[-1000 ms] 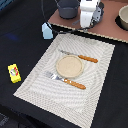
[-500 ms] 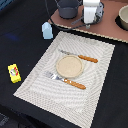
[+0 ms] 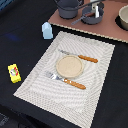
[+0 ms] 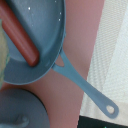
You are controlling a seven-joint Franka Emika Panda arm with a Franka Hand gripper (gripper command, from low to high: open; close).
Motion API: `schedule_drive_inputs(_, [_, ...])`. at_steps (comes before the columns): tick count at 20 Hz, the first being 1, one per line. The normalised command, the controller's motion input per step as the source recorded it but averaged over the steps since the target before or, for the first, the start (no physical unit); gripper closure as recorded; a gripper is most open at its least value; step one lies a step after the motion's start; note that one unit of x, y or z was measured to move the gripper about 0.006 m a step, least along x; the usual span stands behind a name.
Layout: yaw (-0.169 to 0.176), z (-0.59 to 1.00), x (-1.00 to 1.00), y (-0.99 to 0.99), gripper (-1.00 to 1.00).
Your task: Interact with the objects in diverse but meaningful ways.
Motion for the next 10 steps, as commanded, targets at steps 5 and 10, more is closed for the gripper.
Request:
schedule_drive_inputs(5, [-0.042, 0.29, -0.24, -0.75, -1.0])
schedule_drive_inputs(10, [-0.003, 0.01, -0.47, -0.7, -1.0])
